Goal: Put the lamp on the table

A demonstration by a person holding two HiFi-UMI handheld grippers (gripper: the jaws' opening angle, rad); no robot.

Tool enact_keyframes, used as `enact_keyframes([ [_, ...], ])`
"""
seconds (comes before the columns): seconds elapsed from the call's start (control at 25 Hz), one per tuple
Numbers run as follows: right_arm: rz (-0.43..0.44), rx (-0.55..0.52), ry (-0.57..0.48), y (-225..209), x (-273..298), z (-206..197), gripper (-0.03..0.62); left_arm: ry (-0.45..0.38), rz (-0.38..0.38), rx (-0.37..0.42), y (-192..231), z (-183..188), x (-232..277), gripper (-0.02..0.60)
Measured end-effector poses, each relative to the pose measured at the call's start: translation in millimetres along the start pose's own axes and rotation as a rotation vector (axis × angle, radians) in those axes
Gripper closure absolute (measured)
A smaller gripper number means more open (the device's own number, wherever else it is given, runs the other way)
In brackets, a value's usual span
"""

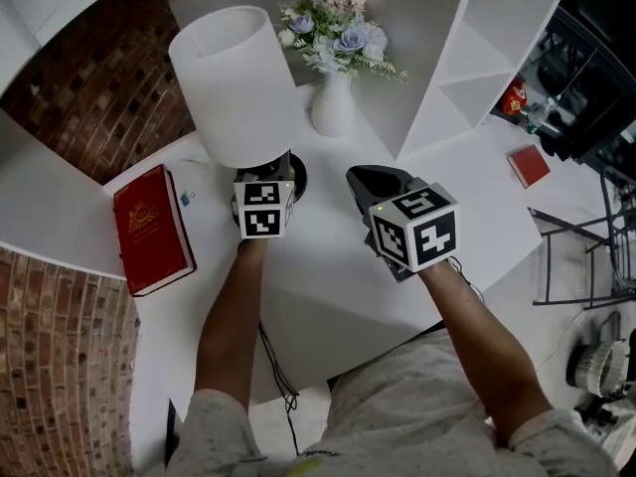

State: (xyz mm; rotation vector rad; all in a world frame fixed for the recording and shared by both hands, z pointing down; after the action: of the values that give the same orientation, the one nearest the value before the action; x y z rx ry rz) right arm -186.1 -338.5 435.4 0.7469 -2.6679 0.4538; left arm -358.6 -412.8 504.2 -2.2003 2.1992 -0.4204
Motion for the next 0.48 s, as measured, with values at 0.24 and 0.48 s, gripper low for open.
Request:
enact_keyframes([
  [0.24,-0.004,0.002,0.003,-2.5,-0.6,-3.7,0.589,-0.006,0.000,0.005,-2.7,-7.9,3.3,0.537],
  [0.48,-0.011,-0.003,0.009,-2.9,-0.4,-5.2,0.589,-0.015,-0.006,0.021,-7.8,-7.7,3.9,0.540],
])
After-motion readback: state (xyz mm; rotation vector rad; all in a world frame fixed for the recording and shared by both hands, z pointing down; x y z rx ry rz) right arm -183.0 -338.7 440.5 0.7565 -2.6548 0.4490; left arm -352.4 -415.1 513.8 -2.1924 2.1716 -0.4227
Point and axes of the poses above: the fingertips, and each gripper's own axes: x forward along the fingers, y to its left, z out of its top, the point moved 5 cm from there along -x, backward along the fingers, and after that the axes turned 15 degrees about z, right-handed, at the moved point
